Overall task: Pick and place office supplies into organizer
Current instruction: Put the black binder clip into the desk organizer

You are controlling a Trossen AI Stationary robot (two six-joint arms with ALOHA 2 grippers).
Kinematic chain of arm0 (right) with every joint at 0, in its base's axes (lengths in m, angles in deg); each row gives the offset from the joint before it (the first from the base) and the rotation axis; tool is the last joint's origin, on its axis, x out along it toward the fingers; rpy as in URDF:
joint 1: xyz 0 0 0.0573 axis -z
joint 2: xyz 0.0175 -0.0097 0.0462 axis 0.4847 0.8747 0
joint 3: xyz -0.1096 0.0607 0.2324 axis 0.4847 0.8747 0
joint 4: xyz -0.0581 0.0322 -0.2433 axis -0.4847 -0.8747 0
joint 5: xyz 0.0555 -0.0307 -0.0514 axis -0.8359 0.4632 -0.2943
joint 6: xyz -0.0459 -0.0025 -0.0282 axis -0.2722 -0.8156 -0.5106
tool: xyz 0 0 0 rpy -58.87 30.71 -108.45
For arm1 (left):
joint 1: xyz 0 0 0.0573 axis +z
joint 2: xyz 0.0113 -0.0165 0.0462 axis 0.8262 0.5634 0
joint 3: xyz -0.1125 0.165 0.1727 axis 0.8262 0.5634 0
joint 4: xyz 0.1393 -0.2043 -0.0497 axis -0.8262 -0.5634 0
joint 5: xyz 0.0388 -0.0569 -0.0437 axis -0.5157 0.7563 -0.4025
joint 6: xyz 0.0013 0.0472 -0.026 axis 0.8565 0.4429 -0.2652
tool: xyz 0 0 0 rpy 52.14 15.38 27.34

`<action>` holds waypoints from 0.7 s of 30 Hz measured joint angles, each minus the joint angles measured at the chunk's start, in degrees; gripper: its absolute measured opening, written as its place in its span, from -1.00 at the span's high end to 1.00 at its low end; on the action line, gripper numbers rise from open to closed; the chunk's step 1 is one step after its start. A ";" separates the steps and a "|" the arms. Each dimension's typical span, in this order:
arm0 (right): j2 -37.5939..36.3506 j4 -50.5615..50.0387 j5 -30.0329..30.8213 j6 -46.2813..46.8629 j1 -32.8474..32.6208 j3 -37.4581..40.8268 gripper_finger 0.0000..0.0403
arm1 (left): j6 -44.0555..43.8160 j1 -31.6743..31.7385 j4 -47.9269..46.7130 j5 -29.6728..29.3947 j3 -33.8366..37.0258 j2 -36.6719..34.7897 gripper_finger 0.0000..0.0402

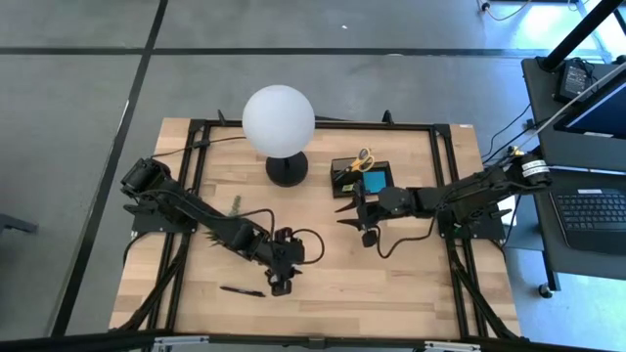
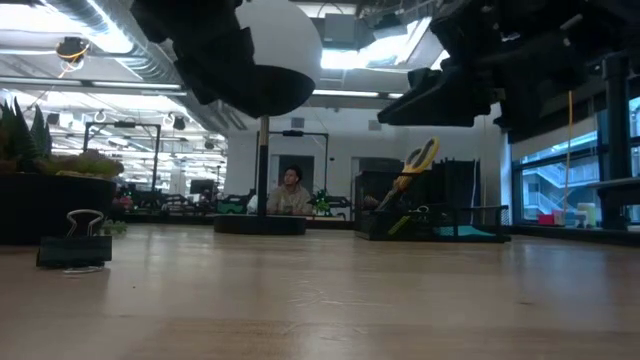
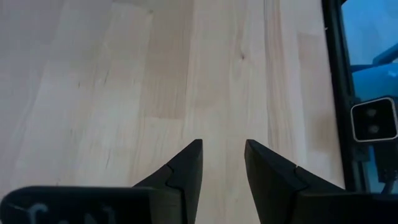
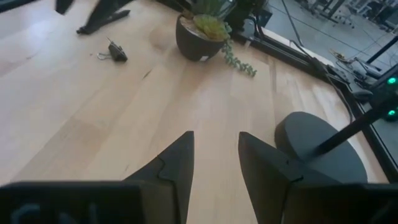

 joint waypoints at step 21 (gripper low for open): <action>0.01 -0.02 0.00 0.02 0.03 0.00 0.36 | -2.60 0.11 0.38 -1.50 0.00 0.00 0.10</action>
